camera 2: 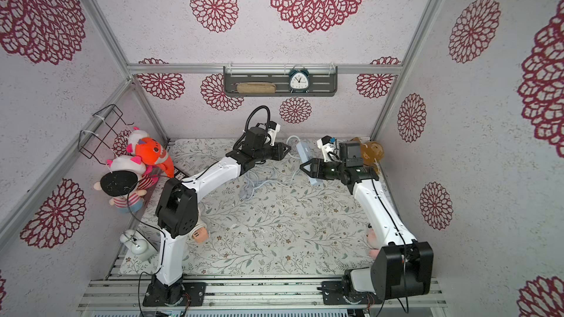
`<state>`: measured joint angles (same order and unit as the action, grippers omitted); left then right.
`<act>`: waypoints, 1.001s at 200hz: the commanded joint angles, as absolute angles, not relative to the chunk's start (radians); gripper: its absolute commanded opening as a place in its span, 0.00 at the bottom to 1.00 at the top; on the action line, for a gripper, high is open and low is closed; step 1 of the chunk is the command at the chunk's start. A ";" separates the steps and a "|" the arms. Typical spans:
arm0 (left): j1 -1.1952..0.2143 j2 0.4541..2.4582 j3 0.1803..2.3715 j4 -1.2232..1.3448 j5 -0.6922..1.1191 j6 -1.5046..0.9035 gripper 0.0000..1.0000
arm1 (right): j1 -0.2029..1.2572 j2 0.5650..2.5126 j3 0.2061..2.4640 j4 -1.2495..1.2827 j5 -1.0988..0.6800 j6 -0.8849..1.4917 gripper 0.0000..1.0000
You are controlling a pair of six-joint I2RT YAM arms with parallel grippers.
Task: Unwrap the cord wrapped around the power strip
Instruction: Unwrap the power cord from the power strip.
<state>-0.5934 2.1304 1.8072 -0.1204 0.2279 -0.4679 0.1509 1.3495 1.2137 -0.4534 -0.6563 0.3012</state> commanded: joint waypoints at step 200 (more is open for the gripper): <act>-0.529 1.500 1.161 -0.750 -0.122 -0.656 0.38 | 0.027 1.245 1.233 -0.690 -0.156 0.158 0.00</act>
